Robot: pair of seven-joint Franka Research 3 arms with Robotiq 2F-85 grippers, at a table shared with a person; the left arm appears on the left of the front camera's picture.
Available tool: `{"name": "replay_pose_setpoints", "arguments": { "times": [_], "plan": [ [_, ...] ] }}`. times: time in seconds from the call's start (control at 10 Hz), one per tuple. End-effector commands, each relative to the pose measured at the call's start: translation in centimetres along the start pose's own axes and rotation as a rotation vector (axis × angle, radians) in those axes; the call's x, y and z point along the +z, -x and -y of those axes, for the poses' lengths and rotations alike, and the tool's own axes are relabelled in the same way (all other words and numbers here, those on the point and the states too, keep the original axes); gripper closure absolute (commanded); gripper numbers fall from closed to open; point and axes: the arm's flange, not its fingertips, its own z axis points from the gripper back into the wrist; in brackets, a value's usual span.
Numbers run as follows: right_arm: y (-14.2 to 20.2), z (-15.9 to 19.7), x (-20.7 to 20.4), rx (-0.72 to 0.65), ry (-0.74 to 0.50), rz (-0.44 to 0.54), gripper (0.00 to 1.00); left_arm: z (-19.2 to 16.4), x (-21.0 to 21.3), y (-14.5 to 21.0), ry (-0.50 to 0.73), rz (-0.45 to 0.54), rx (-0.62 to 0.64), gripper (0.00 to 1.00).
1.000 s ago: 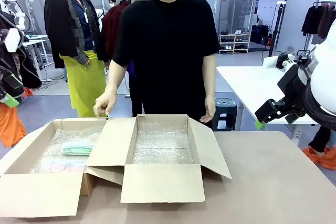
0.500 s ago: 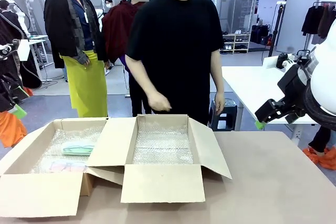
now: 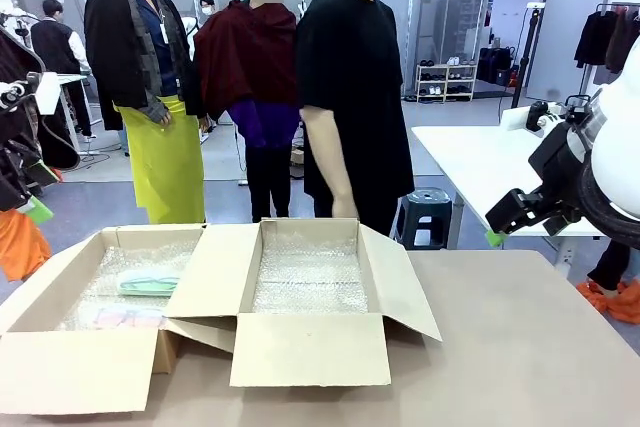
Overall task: Pack the glasses set securely to prepare it for shipping.
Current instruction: Position the Package Box on the left side of the table.
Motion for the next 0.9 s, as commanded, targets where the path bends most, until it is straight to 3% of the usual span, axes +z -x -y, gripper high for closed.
{"name": "replay_pose_setpoints", "arguments": {
  "times": [0.0, 0.8],
  "plan": [
    [-0.06, -0.18, -0.04, -0.002, 0.004, 0.009, 0.0, -0.07, 0.28, 0.06, -0.023, -0.01, -0.001, 0.0],
    [-0.06, -0.18, -0.04, -0.002, 0.004, 0.009, 0.0, -0.07, 0.28, 0.06, -0.023, -0.01, -0.001, 0.0]
  ]
}}
